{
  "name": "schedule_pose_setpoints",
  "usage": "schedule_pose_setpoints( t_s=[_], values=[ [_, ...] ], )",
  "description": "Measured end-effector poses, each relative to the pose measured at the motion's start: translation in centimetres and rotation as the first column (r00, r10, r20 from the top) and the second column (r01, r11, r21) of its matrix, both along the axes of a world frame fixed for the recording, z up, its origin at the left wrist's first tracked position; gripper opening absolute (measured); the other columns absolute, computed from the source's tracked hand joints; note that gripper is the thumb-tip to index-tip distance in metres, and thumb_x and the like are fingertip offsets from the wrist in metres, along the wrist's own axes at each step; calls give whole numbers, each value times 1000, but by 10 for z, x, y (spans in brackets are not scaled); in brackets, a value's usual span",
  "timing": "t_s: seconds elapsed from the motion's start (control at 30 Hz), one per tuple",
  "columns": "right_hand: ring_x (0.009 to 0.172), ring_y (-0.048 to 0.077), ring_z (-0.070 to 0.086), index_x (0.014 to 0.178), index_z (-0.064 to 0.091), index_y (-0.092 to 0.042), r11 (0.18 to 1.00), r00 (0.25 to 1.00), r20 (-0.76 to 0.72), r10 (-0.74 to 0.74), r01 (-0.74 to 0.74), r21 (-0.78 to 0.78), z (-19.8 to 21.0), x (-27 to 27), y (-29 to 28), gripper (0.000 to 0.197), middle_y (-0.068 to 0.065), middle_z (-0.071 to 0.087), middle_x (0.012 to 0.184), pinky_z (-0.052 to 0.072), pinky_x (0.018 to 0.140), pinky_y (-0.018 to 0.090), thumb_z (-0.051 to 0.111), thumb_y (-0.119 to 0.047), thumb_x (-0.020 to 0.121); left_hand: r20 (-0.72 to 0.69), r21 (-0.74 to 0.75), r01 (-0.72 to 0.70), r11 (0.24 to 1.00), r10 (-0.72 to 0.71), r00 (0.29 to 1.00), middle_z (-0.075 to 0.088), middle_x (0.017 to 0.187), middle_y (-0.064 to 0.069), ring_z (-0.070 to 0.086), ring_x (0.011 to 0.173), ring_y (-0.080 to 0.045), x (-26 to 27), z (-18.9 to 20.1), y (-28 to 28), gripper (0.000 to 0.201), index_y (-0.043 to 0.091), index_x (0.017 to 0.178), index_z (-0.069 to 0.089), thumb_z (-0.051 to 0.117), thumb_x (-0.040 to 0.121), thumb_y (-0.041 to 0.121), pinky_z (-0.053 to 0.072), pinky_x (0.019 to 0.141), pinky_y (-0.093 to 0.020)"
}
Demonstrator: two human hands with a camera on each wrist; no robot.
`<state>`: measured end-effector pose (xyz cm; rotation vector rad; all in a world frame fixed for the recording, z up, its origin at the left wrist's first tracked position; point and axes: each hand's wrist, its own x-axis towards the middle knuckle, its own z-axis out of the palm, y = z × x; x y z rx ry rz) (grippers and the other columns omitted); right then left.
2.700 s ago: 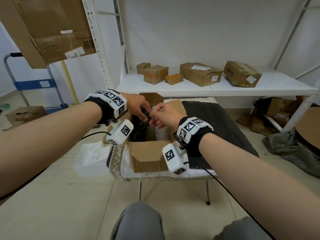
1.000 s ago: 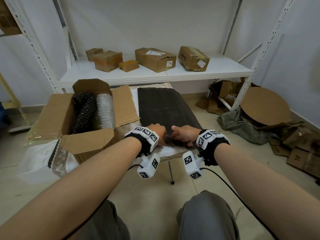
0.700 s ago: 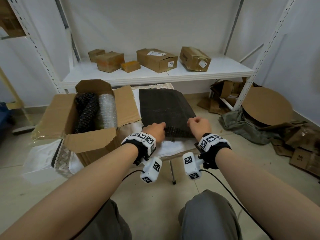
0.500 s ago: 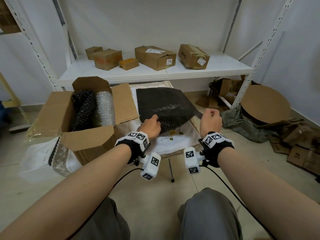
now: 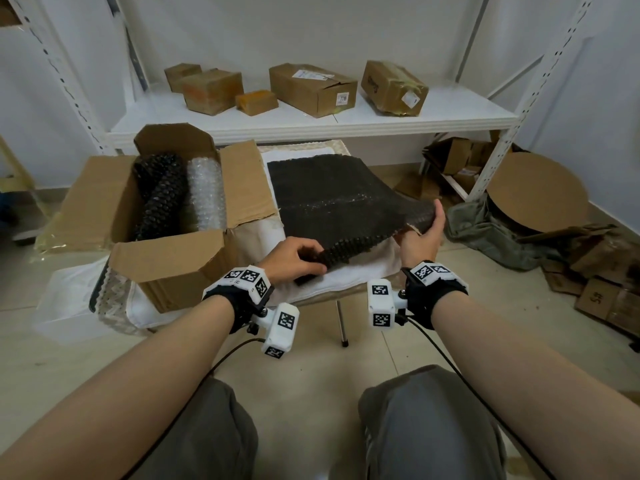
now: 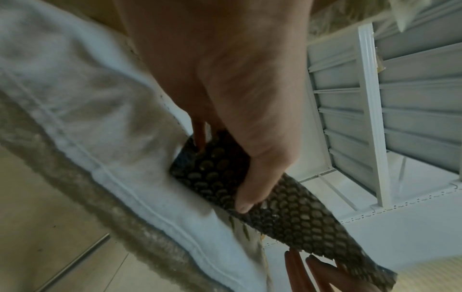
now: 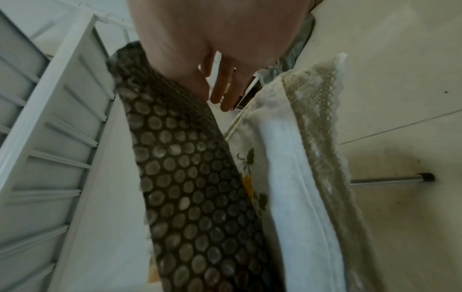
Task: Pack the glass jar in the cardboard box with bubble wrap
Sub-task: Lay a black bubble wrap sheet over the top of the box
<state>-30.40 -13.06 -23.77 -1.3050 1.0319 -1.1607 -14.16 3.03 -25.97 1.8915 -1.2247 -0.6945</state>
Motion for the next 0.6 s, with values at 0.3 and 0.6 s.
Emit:
schedule_pose_setpoints(
  t_s=[0.3,0.6],
  values=[
    [92,8,62,73,68,-19,995,989,144,-38,24,96,10,3,-23,37,-5,66,88,53,83,18,49,10,86,-122,-55,-215,975,207,971,73,100,-9,67,95,-21,4,-18,19,26,11,111,72,69,84,11,51,88,-36],
    [84,11,64,102,64,-10,985,974,223,-26,-13,173,-5,12,-11,11,3,68,96,50,61,10,63,-12,90,-376,-273,-566,778,455,807,69,114,-4,63,110,-19,11,-18,22,9,28,104,60,54,99,24,46,101,-36]
  ],
)
